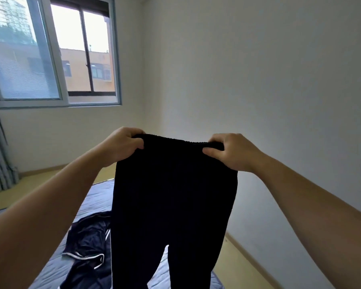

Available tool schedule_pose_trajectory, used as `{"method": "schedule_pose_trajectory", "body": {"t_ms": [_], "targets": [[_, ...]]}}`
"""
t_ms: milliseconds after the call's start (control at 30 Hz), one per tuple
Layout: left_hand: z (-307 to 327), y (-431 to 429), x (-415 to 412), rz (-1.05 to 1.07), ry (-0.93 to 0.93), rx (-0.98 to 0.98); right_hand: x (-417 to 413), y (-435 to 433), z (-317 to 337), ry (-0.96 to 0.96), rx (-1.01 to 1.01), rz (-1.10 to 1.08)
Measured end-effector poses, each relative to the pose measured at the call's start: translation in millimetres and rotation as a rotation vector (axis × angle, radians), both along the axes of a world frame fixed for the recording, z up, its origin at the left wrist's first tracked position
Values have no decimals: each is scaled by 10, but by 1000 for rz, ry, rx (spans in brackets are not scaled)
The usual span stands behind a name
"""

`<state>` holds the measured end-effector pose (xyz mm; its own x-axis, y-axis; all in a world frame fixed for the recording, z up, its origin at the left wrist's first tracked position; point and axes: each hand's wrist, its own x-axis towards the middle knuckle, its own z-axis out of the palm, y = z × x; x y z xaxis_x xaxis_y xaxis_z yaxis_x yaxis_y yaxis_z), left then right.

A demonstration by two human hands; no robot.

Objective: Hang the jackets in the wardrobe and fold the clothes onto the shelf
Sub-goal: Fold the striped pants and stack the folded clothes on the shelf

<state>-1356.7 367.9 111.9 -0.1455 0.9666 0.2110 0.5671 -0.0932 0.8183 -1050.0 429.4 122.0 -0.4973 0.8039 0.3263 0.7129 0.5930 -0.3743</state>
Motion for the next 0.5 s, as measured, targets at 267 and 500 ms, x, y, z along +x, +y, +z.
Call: {"method": "schedule_pose_trajectory", "body": {"t_ms": [267, 500], "targets": [[165, 75, 15, -156, -138, 95, 102, 107, 358, -158, 1, 23], [144, 293, 40, 16, 248, 335, 105, 166, 375, -208, 13, 52]]}}
